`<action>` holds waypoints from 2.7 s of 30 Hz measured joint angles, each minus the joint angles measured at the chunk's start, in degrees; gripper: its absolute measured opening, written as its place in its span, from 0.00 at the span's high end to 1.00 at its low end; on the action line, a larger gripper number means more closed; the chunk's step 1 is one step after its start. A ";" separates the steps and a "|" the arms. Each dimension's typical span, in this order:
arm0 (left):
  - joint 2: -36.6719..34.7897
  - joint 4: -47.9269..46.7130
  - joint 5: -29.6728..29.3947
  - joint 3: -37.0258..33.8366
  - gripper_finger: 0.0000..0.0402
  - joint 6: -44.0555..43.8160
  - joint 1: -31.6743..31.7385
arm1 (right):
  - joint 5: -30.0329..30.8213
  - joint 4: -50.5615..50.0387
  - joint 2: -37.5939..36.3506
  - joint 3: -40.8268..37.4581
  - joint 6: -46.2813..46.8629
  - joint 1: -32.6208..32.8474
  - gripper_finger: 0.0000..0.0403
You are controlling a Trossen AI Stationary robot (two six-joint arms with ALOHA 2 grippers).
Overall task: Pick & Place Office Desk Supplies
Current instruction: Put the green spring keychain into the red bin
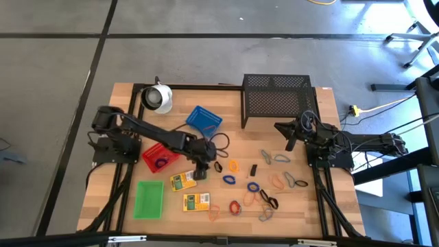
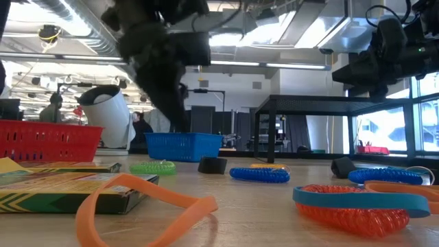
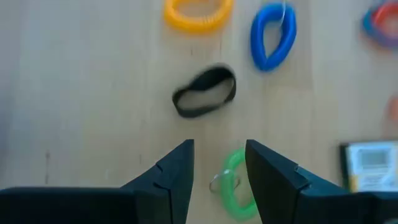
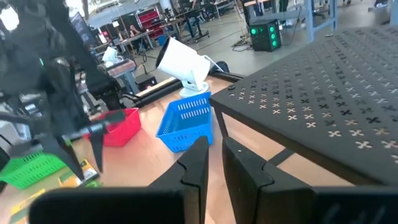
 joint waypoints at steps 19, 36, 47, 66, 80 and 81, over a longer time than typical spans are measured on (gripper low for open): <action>5.16 -0.26 2.82 0.00 0.67 13.09 0.00 | -0.02 -0.26 0.01 0.00 3.74 0.01 0.88; 5.18 -6.35 5.80 5.81 0.69 7.10 -4.90 | -9.61 -0.95 0.01 0.00 3.72 0.01 0.88; 10.39 -9.05 -0.59 5.99 0.69 9.27 -5.86 | -9.16 -0.92 0.01 0.00 3.50 0.00 0.88; 9.03 -8.48 -4.80 5.44 0.97 9.34 -3.47 | -6.13 -0.96 -0.01 0.00 3.33 0.02 0.88; -12.53 -9.58 -33.24 5.62 0.97 -7.12 1.12 | -4.92 -0.90 0.01 0.00 3.54 0.02 0.88; -13.83 -9.07 -35.37 5.62 0.97 -8.45 1.58 | -4.92 -0.86 0.00 0.00 3.54 0.00 0.88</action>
